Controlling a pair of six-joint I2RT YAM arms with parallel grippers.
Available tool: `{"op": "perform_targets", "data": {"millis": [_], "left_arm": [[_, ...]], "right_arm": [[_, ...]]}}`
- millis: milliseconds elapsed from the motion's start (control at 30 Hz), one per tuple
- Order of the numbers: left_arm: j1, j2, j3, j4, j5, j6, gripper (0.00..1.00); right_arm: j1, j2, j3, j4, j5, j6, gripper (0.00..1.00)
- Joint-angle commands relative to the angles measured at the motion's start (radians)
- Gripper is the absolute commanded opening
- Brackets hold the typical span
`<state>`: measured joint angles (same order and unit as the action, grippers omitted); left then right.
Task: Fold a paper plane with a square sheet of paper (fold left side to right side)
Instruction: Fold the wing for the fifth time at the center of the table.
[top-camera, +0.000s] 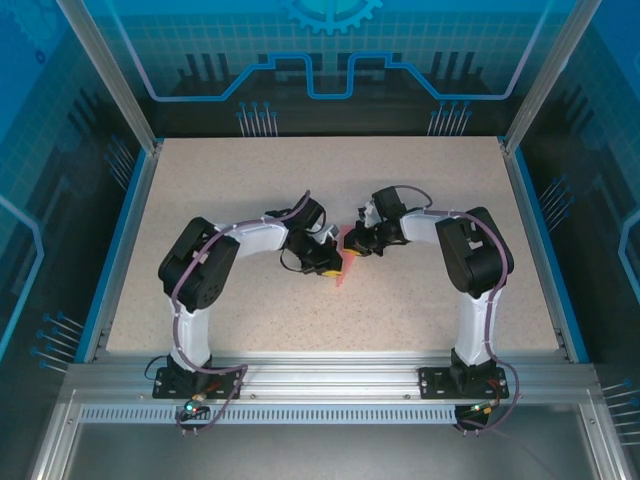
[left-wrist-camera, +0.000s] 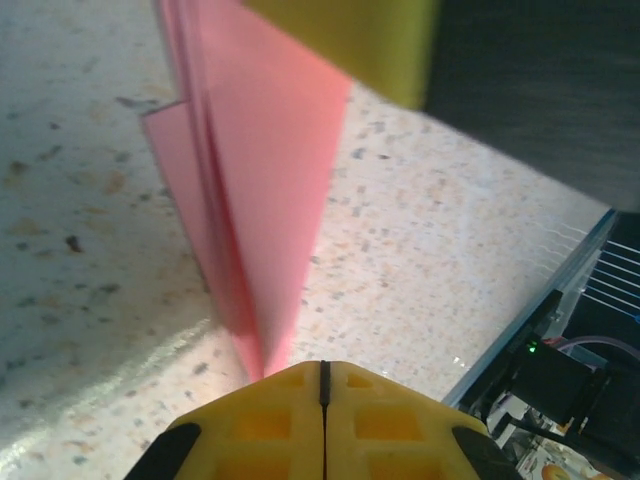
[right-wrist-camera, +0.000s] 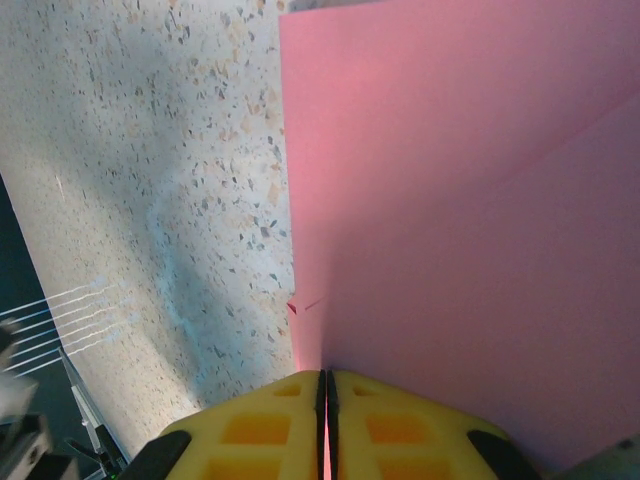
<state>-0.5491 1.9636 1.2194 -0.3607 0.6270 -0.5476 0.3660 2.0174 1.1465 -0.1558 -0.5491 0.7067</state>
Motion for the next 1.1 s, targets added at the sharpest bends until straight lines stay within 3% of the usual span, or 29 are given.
{"op": "perform_targets", "data": {"millis": [0,500,1067], "left_arm": [[-0.012,-0.041,-0.013,-0.010,0.046,0.000,0.08],[-0.021,0.083,0.012,-0.049,0.062,0.008,0.10],[-0.029,0.101,-0.019,-0.067,0.078,0.034,0.10]], "right_arm": [[0.005,0.035,-0.001,-0.062,0.038,-0.009,0.12],[0.009,0.041,0.013,-0.092,0.050,-0.026,0.12],[0.006,0.050,0.035,-0.141,0.079,-0.041,0.12]]}}
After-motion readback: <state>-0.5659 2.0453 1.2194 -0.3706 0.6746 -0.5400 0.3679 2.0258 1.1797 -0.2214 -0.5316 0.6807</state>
